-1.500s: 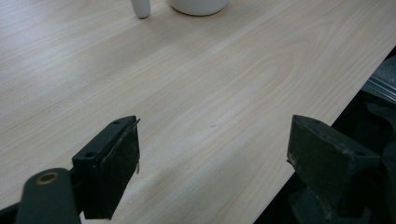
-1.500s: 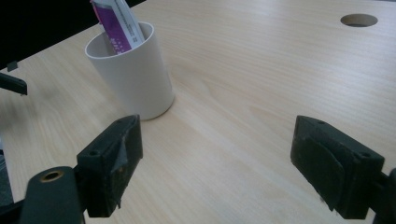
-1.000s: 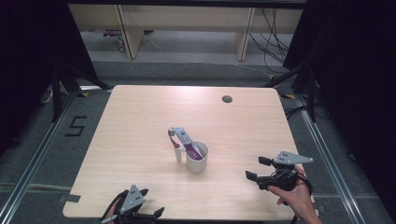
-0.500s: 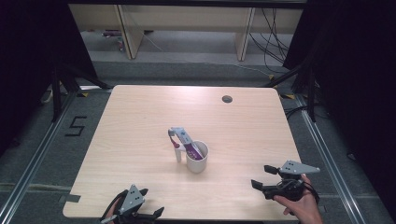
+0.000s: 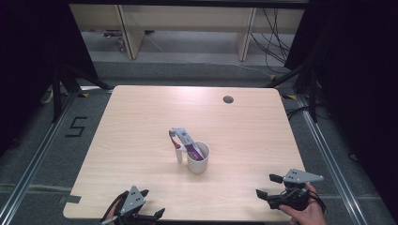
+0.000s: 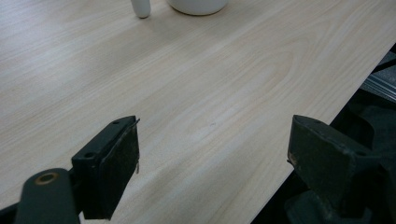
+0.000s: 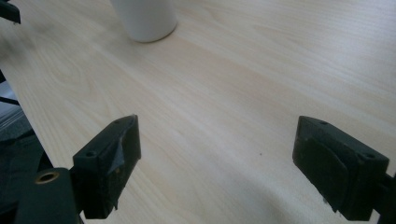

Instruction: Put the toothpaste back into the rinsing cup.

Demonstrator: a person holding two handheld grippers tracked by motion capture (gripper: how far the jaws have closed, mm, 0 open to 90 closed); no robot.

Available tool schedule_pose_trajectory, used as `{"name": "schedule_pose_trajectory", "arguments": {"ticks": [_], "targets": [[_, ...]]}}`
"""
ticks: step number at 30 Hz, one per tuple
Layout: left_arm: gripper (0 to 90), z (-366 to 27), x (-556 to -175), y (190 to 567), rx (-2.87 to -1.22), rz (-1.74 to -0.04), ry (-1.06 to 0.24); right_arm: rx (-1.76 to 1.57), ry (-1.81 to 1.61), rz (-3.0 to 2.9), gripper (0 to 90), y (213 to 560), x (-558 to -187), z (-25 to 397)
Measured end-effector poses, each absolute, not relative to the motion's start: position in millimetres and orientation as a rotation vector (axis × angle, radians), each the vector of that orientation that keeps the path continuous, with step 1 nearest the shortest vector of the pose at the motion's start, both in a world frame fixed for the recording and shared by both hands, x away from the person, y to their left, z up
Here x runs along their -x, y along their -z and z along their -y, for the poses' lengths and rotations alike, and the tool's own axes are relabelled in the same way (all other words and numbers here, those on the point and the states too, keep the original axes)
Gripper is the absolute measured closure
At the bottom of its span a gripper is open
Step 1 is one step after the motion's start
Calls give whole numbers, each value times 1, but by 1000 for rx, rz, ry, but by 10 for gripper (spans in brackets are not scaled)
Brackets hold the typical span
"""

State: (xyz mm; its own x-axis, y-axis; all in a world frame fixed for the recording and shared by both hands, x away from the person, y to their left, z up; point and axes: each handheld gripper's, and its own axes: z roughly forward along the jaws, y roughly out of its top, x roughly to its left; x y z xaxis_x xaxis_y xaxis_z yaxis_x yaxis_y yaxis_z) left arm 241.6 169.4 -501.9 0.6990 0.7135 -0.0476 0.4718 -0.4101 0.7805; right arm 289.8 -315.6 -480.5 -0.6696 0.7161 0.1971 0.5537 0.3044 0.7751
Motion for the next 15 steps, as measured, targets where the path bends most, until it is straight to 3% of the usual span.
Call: {"name": "schedule_pose_trajectory", "arguments": {"ticks": [15], "targets": [[166, -169, -242, 502, -2078, -900, -378, -1157, -1216, -2456, 159, 488, -277, 317]]}}
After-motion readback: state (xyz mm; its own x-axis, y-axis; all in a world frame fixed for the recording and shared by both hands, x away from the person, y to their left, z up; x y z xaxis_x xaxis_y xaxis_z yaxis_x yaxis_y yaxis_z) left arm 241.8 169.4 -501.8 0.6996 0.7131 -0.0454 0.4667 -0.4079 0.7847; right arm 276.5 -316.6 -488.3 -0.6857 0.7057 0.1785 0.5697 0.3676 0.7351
